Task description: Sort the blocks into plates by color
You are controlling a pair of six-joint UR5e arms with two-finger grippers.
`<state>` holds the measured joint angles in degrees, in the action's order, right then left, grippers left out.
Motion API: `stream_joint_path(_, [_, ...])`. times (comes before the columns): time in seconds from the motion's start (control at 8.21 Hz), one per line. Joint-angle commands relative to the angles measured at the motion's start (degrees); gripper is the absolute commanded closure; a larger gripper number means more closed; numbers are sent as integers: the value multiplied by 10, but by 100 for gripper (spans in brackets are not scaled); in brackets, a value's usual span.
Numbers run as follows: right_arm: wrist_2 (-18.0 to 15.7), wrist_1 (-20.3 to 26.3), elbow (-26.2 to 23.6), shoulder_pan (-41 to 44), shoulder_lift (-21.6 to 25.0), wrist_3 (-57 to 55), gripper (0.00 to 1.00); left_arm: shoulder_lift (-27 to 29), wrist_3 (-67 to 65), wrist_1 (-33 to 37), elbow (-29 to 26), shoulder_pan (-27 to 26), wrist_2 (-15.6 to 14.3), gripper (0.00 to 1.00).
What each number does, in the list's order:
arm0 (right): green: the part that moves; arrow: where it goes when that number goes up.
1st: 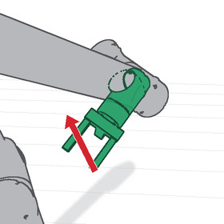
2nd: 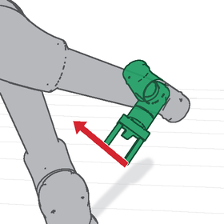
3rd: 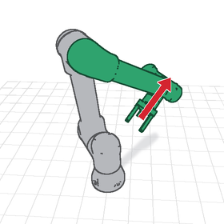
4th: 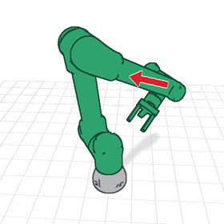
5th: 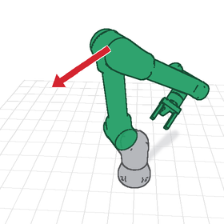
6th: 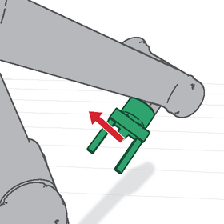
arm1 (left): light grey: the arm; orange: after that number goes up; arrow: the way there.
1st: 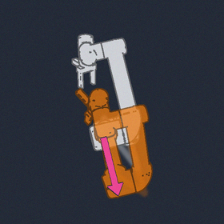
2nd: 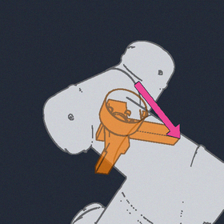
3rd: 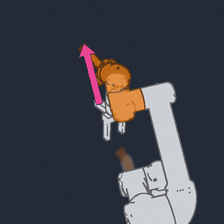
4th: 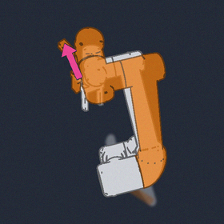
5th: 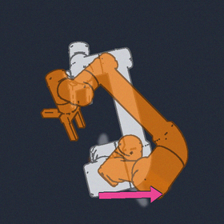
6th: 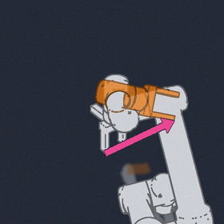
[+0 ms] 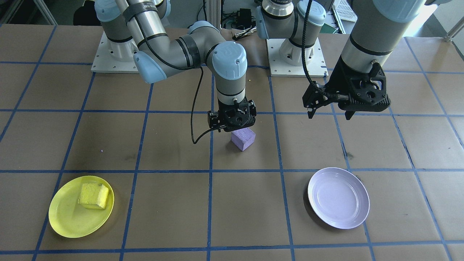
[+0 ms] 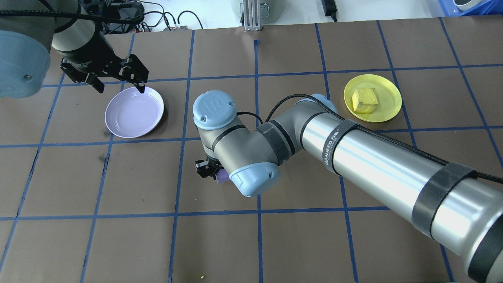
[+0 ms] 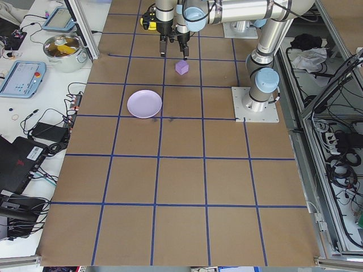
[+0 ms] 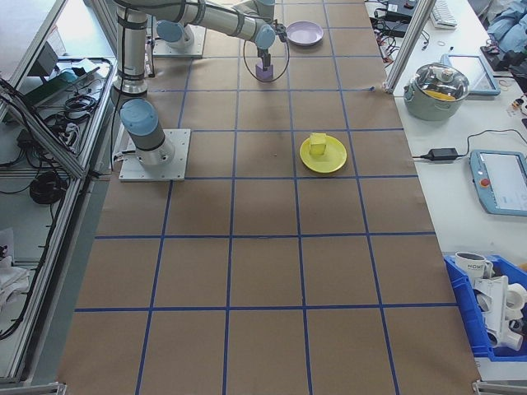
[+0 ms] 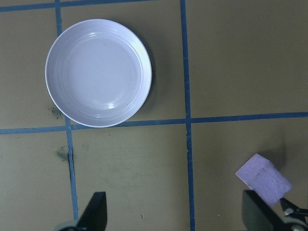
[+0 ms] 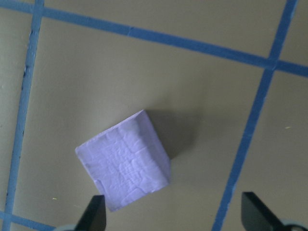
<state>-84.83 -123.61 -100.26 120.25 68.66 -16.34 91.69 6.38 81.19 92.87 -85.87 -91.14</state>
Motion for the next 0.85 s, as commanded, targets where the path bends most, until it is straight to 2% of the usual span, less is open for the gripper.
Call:
stream_joint_path(0.0, [4,41,-1,-89,68,23,0,7,-18,6,6,-1,1,0])
stream_joint_path(0.12, [0,72,0,-122,94,35,0,9,-83,11,20,-6,12,0])
stream_joint_path(0.24, [-2,104,0,-160,120,36,0,12,-141,12,41,-12,42,0])
stream_joint_path(0.37, [-3,161,0,-196,156,50,0,17,-186,12,62,-22,75,0])
stream_joint_path(0.49, [-5,221,0,-229,194,83,0,27,-222,12,73,-31,77,0])
stream_joint_path(0.73, [-45,303,3,-258,263,101,0,66,-335,12,84,-69,114,0])
